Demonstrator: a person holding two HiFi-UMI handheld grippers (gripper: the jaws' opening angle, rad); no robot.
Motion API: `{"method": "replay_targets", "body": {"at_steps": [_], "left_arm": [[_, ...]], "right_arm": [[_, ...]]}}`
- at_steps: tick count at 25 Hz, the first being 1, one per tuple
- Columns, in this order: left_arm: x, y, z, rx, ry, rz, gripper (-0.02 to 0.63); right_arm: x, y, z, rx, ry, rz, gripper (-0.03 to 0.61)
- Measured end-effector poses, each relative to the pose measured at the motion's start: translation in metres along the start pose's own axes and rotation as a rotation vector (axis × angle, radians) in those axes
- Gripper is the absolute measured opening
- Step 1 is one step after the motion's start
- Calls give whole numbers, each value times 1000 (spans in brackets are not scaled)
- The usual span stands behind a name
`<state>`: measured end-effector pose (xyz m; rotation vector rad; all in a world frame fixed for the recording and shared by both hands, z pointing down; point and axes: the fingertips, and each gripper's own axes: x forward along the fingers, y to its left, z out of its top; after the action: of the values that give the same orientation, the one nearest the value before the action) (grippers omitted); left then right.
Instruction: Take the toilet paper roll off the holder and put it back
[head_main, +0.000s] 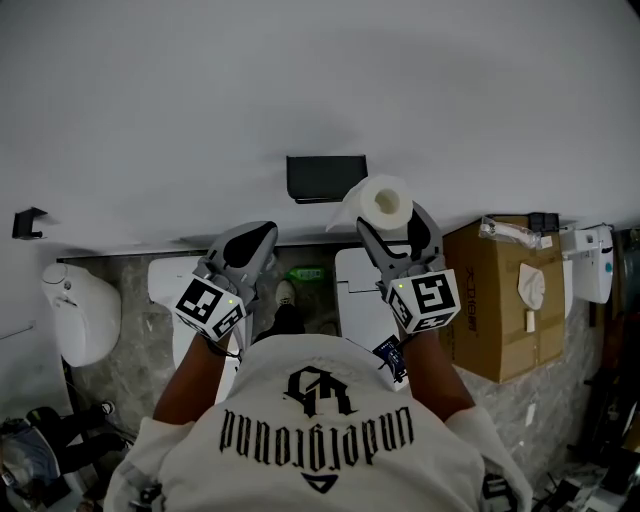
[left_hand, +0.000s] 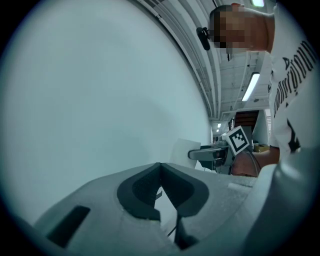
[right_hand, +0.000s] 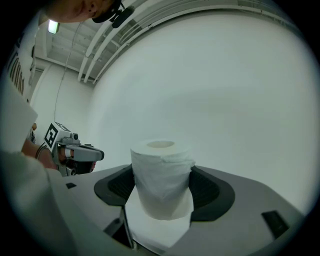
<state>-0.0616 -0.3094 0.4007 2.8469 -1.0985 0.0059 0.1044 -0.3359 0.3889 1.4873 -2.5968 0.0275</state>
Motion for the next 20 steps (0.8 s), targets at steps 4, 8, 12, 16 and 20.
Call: {"method": "replay_targets", "body": {"at_steps": [4,8,12,16,20], "left_arm": [[4,21,-3,-23,17,7,14],[7,40,-8,-31,29,-2,14],[12,60,-12,-35,46,-3,14],[15,78,-17,-43,62,-1,14],[22,89,-20,-69,74,-5,14]], "right_arm": [[24,0,-1,6,10,2,334],[47,1,-5,13,22,1,334],[68,-3,-9,23,33,-5,334],[87,-6,-14,33,41,-12,334],[102,-10,-20,41,55,-18,334]]}}
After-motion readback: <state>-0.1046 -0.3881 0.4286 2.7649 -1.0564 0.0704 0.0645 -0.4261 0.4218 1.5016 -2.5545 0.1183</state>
